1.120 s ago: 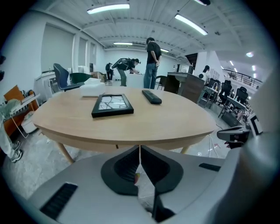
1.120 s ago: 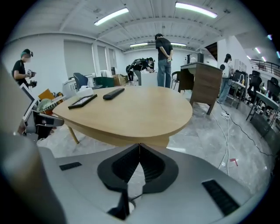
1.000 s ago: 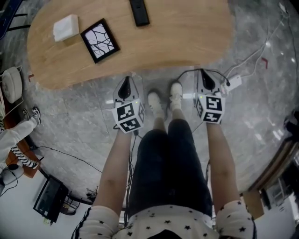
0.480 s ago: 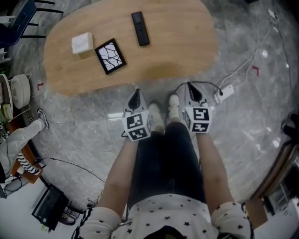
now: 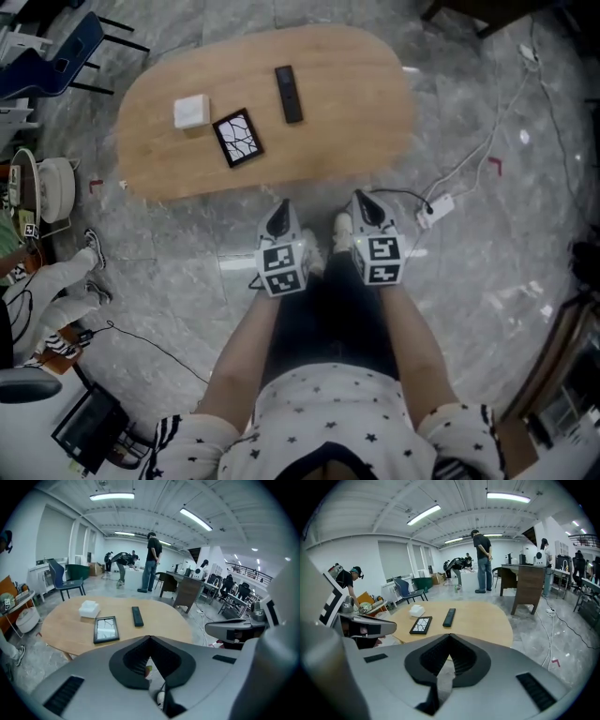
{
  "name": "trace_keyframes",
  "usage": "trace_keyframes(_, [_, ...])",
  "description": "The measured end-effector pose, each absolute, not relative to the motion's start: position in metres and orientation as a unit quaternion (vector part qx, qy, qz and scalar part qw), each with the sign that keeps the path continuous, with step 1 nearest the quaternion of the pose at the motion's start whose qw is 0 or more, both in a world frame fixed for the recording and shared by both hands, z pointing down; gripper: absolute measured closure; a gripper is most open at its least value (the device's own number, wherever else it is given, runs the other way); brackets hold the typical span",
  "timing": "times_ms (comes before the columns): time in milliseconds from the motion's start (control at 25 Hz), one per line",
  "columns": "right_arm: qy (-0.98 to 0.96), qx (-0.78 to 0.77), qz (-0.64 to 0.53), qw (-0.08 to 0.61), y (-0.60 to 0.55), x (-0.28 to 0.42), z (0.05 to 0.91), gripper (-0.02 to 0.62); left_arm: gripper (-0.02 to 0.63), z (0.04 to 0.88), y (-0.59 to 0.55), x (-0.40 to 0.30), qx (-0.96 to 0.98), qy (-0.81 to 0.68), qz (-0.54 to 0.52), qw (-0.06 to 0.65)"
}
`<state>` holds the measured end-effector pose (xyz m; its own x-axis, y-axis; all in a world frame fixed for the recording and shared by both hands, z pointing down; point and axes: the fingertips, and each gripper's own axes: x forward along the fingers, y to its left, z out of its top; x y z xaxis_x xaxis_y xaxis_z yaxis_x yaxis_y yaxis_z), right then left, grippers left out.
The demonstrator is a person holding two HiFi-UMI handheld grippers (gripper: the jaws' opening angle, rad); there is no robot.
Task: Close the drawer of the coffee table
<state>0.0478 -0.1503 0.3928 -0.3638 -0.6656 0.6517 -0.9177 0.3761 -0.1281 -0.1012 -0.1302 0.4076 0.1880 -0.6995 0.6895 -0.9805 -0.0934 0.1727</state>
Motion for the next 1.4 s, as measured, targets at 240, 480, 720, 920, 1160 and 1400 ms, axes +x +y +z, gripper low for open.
trace_keyframes(240, [-0.799, 0.493, 0.242, 0.245, -0.14, 0.042, 0.345, 0.588, 0.6, 0.364, -0.121, -0.089, 0.716, -0.586, 0.224, 0.306])
trace_keyframes(480, [-0.808, 0.487, 0.237, 0.232, -0.126, 0.035, 0.306, 0.588, 0.6, 0.328, -0.109, -0.082, 0.723, -0.58, 0.213, 0.309])
trace_keyframes(720, [-0.813, 0.483, 0.23, 0.227, -0.113, 0.031, 0.277, 0.588, 0.6, 0.302, -0.094, -0.074, 0.733, -0.565, 0.215, 0.313])
trace_keyframes(920, [-0.822, 0.478, 0.216, 0.221, -0.106, 0.028, 0.256, 0.588, 0.6, 0.281, -0.088, -0.069, 0.742, -0.553, 0.215, 0.311])
trace_keyframes(1160, [-0.827, 0.474, 0.205, 0.22, -0.096, 0.028, 0.241, 0.588, 0.6, 0.262, -0.079, -0.069, 0.749, -0.551, 0.211, 0.303])
trace_keyframes(1400, [-0.836, 0.463, 0.196, 0.22, -0.087, 0.02, 0.227, 0.588, 0.599, 0.25, -0.073, -0.072, 0.752, -0.547, 0.213, 0.3])
